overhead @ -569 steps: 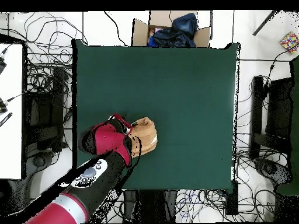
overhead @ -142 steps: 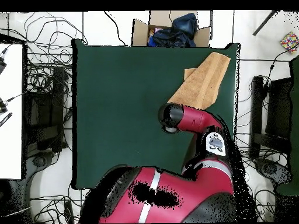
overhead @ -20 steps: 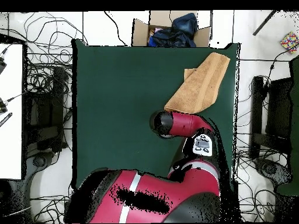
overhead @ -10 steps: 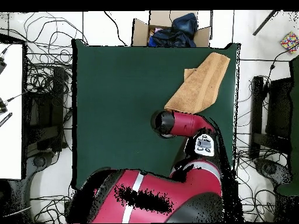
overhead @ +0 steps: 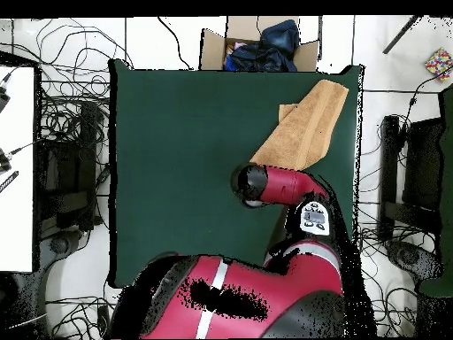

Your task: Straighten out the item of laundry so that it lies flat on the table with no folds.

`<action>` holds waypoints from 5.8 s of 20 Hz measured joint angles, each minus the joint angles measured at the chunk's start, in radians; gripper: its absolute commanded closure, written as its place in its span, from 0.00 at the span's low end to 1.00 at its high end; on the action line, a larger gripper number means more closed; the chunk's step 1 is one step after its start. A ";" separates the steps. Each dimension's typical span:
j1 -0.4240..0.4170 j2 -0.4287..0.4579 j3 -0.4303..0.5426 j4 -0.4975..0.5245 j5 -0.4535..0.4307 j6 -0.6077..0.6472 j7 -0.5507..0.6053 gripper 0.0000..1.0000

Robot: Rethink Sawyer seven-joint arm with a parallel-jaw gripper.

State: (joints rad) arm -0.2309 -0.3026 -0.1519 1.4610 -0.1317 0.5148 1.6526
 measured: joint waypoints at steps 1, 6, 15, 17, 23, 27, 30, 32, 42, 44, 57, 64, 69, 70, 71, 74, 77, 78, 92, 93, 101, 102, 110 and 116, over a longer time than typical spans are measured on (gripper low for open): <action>-0.002 0.001 0.005 -0.003 -0.001 0.005 0.000 1.00; -0.019 0.001 0.020 -0.013 -0.001 0.036 0.000 1.00; -0.029 0.008 0.030 -0.038 -0.001 0.086 0.000 1.00; -0.029 0.009 0.030 -0.042 -0.001 0.092 0.000 1.00; -0.021 0.013 0.025 -0.049 0.000 0.100 0.000 1.00; -0.020 0.011 0.023 -0.048 0.002 0.102 0.000 1.00; -0.020 -0.005 0.023 -0.033 0.007 0.101 0.000 1.00; -0.019 -0.034 0.020 -0.010 0.016 0.101 0.000 1.00; 0.025 -0.193 0.006 0.100 0.088 0.145 0.000 1.00; 0.042 -0.220 0.005 0.116 0.100 0.163 0.000 1.00; 0.180 -0.494 -0.062 0.285 0.144 0.410 0.000 1.00; 0.138 -0.692 -0.092 0.314 0.172 0.614 0.000 1.00; 0.091 -0.782 -0.099 0.302 0.192 0.661 0.000 1.00; 0.080 -0.807 -0.100 0.296 0.192 0.669 0.000 1.00; 0.074 -0.822 -0.100 0.291 0.192 0.675 0.000 1.00; 0.064 -0.851 -0.100 0.279 0.192 0.693 0.000 1.00; 0.040 -0.893 -0.100 0.257 0.192 0.735 0.000 1.00; 0.035 -0.901 -0.100 0.252 0.192 0.746 0.000 1.00; -0.054 -0.955 -0.095 0.139 0.201 0.903 0.000 1.00; -0.056 -0.950 -0.093 0.124 0.204 0.904 0.000 1.00; -0.015 -0.873 -0.074 0.100 0.232 0.784 0.000 1.00; -0.010 -0.862 -0.071 0.100 0.234 0.757 0.000 1.00; 0.000 -0.765 -0.036 0.111 0.258 0.514 0.000 1.00; -0.018 -0.712 -0.026 0.118 0.258 0.467 0.000 1.00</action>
State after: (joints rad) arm -0.2486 -1.0147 -0.1776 1.5791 0.1258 0.9822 1.6526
